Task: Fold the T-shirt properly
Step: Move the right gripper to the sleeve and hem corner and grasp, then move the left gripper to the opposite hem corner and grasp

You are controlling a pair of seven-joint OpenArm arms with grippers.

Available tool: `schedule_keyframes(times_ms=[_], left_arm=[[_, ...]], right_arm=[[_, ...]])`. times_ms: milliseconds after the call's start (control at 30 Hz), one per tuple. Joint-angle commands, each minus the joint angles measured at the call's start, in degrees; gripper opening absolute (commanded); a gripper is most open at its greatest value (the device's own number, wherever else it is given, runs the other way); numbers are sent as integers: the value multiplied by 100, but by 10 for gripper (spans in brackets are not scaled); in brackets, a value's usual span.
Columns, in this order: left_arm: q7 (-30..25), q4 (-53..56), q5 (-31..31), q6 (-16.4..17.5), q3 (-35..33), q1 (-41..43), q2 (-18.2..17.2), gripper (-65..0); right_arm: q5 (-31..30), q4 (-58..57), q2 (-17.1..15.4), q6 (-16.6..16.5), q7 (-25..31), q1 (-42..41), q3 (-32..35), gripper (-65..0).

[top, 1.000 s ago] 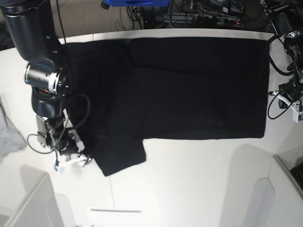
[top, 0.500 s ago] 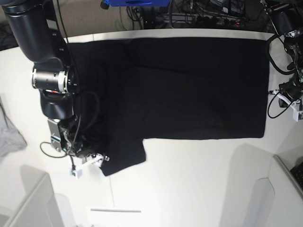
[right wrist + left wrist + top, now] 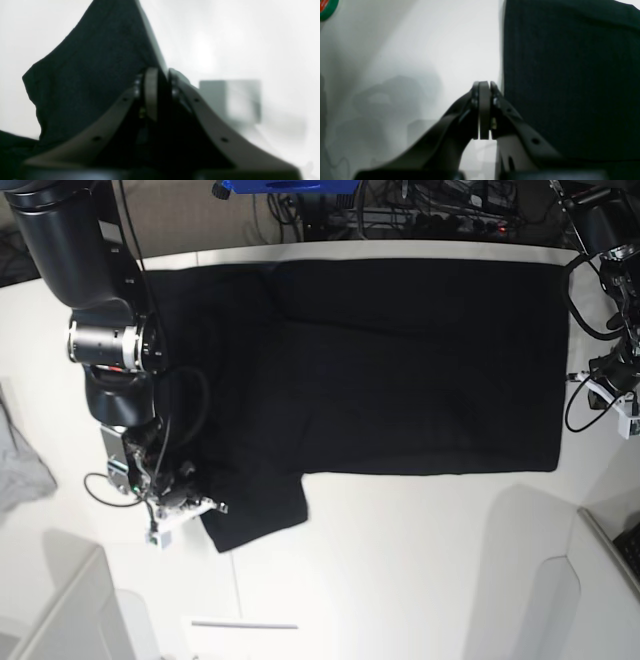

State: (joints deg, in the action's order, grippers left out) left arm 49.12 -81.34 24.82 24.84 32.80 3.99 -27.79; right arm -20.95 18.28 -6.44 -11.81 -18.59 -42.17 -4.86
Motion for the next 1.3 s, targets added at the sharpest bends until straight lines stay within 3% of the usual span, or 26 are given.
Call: schedule_keyframes(times_ms=[0,100,233,300,400,600,767,1000,1167,1267], left_arm=[[-99,-81,28,-9,48,-87,-144,-650],[-99,-73,37,-9,48,-201,-144,-650],[-117,-73,19,-9,48,-333,-100,-362],[-108,-11,-7,-9,48,-500,-100,-273],[-108,367,-7,-18,48,-825,-100,-194],[-205,1193,-16,-18,13,-1467,-126,-184],[-873,1738,-25,-18,4,-1696,-126,-184],[-899,2635,-34,-18,-5,-2346,-144,-183],[-969,2960,-746,-9,-532,-2856,-109,-184],[-1427,3470,-816,-9,-822,-3076,-100,-184]], right_arm=[[7,66,-20,17,-44,-165,16,-650],[7,66,-20,17,-44,-165,16,-650],[7,66,-20,17,-44,-165,16,-650],[7,66,-20,17,-44,-165,16,-650],[7,66,-20,17,-44,-165,16,-650],[7,66,-20,17,-44,-165,16,-650],[7,66,-20,17,-44,-165,16,-650],[7,75,-11,17,-44,-165,16,-650],[7,75,-11,17,-53,-165,16,-650],[7,75,-11,17,-53,-165,16,-650]])
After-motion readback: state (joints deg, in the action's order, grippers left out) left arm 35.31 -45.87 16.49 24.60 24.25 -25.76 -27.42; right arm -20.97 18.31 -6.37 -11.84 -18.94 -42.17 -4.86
